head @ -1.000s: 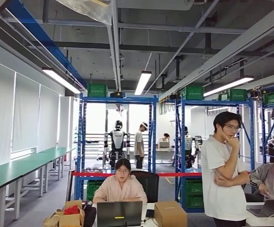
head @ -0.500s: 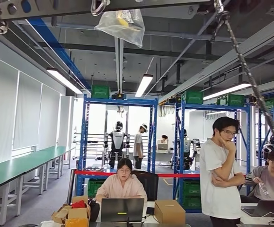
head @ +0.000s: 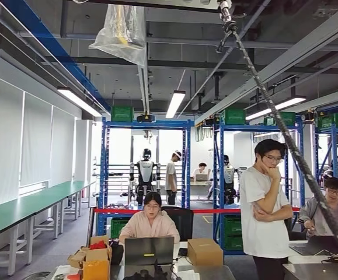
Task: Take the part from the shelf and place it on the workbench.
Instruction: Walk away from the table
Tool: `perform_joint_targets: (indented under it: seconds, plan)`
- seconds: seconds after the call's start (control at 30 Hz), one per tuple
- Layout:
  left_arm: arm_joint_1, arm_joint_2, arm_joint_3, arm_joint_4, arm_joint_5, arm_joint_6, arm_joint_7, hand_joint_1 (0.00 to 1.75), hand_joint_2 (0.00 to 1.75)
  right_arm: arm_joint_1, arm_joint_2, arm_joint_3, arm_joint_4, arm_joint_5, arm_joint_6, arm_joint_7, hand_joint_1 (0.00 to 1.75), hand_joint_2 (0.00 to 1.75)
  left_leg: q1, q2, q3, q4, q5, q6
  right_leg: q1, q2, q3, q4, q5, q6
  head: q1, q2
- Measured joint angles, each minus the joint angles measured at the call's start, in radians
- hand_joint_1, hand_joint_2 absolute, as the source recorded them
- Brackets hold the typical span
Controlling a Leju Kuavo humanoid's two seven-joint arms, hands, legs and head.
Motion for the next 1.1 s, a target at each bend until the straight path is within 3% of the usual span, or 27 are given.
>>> perform_joint_targets:
  seconds: [0.07, 0.1, 0.17, 0.23, 0.33, 0.37, 0.4, 0.43, 0.47, 0.53, 0.6, 0.67, 0.73, 0.77, 0.87, 1.1]
  plan:
    - [-0.005, -0.001, 0.000, 0.000, 0.000, -0.001, 0.000, 0.00, 0.00, -0.001, 0.000, 0.000, 0.000, -0.003, 0.000, 0.002, 0.00, 0.00, 0.000, -0.001, 0.089, -0.132, 0.007, 0.005, 0.003, 0.000, -0.030, 0.026, 0.007, 0.008, 0.000, 0.000]
    - [-0.007, -0.002, 0.000, 0.000, 0.000, -0.001, 0.000, 0.00, 0.00, -0.002, 0.000, 0.000, 0.000, -0.004, 0.000, 0.004, 0.00, 0.00, -0.001, -0.002, 0.113, -0.173, -0.001, 0.008, 0.004, 0.000, -0.041, 0.035, 0.013, 0.013, 0.000, 0.000]
    - [-0.008, -0.005, 0.000, 0.000, -0.001, -0.002, -0.001, 0.00, 0.00, -0.001, -0.002, -0.001, 0.000, -0.005, 0.001, 0.010, 0.00, 0.87, -0.003, -0.002, 0.115, -0.196, -0.005, 0.019, 0.005, 0.001, -0.054, 0.040, 0.028, 0.023, 0.000, 0.000]
    - [-0.009, -0.010, 0.000, 0.001, -0.003, 0.000, -0.003, 0.00, 0.00, 0.000, -0.004, -0.001, 0.000, -0.005, 0.004, 0.019, 0.00, 1.75, 0.000, 0.001, 0.099, -0.197, 0.009, 0.033, 0.002, 0.005, -0.065, 0.055, 0.010, 0.035, 0.000, 0.000]
    - [-0.011, -0.013, 0.000, 0.001, -0.001, 0.004, -0.001, 0.00, 0.00, 0.002, -0.006, -0.001, 0.001, -0.001, 0.006, 0.029, 0.00, 1.75, 0.001, 0.004, 0.072, -0.197, 0.034, 0.045, -0.007, 0.008, -0.106, 0.190, -0.106, 0.054, 0.000, 0.000]
    - [-0.011, -0.013, 0.000, 0.001, 0.000, 0.007, 0.004, 0.00, 0.00, 0.002, -0.007, -0.001, 0.001, 0.001, 0.007, 0.030, 0.00, 1.75, 0.001, 0.004, 0.063, -0.197, 0.042, 0.045, -0.010, 0.008, -0.120, 0.248, -0.135, 0.058, -0.001, 0.000]
    - [-0.010, -0.014, 0.000, 0.001, 0.002, 0.009, 0.009, 0.00, 0.00, 0.003, -0.007, -0.001, 0.001, 0.003, 0.009, 0.031, 0.00, 1.75, 0.000, 0.005, 0.053, -0.196, 0.049, 0.045, -0.012, 0.008, -0.124, 0.285, -0.146, 0.061, 0.000, 0.000]
    - [-0.011, -0.014, 0.000, 0.001, 0.002, 0.011, 0.015, 0.00, 0.00, 0.003, -0.008, -0.001, 0.001, 0.004, 0.010, 0.032, 0.00, 1.75, 0.000, 0.006, 0.045, -0.196, 0.055, 0.044, -0.013, 0.008, -0.111, 0.289, -0.137, 0.062, 0.000, 0.000]
    - [-0.011, -0.014, 0.000, 0.001, 0.003, 0.013, 0.020, 0.00, 0.00, 0.004, -0.008, -0.001, 0.001, 0.005, 0.011, 0.033, 0.00, 1.75, -0.001, 0.006, 0.038, -0.195, 0.060, 0.043, -0.014, 0.009, -0.077, 0.250, -0.113, 0.060, 0.000, 0.000]
    - [-0.011, -0.016, 0.000, 0.001, 0.003, 0.015, 0.028, 0.00, 0.00, 0.004, -0.010, -0.001, 0.001, 0.009, 0.013, 0.037, 0.00, 1.75, -0.003, 0.006, 0.030, -0.195, 0.068, 0.039, -0.011, 0.009, 0.023, 0.100, -0.064, 0.049, 0.000, 0.000]
    - [-0.012, -0.019, 0.001, 0.001, 0.005, 0.017, 0.032, 0.00, 0.87, 0.004, -0.013, -0.001, 0.001, 0.013, 0.014, 0.041, 0.00, 1.75, -0.003, 0.006, 0.026, -0.195, 0.075, 0.030, -0.005, 0.010, 0.085, -0.006, -0.049, 0.036, 0.000, 0.000]
    - [-0.015, -0.021, 0.002, 0.001, 0.010, 0.017, 0.033, 0.00, 1.75, 0.004, -0.016, -0.001, 0.001, 0.018, 0.014, 0.046, 0.00, 1.75, -0.002, 0.006, 0.022, -0.197, 0.081, 0.024, -0.001, 0.010, 0.090, -0.030, -0.049, 0.032, 0.000, 0.000]
    - [-0.017, -0.021, 0.002, 0.001, 0.014, 0.018, 0.032, 0.00, 1.75, 0.004, -0.017, -0.001, 0.001, 0.025, 0.014, 0.050, 0.00, 1.75, -0.002, 0.006, 0.019, -0.198, 0.084, 0.028, -0.001, 0.010, 0.086, -0.034, -0.045, 0.033, 0.000, 0.000]
    - [-0.018, -0.022, 0.002, 0.001, 0.014, 0.018, 0.030, 0.00, 1.75, 0.005, -0.017, -0.001, 0.001, 0.028, 0.013, 0.051, 0.00, 1.31, -0.002, 0.006, 0.018, -0.198, 0.085, 0.031, -0.001, 0.009, 0.085, -0.035, -0.044, 0.034, 0.000, 0.000]
    - [-0.019, -0.022, 0.003, 0.001, 0.016, 0.019, 0.025, 0.00, 1.75, 0.005, -0.018, 0.000, 0.001, 0.031, 0.011, 0.048, 0.00, 0.00, 0.000, 0.006, 0.017, -0.202, 0.093, 0.024, 0.001, 0.008, 0.081, -0.032, -0.041, 0.029, 0.000, 0.000]
    - [-0.022, -0.022, 0.003, 0.001, 0.021, 0.019, 0.011, 0.00, 1.75, 0.005, -0.019, -0.004, 0.001, 0.020, 0.011, 0.042, 0.00, 0.00, 0.003, 0.006, 0.017, -0.208, 0.102, 0.013, 0.004, 0.008, 0.078, -0.031, -0.036, 0.023, 0.000, 0.000]
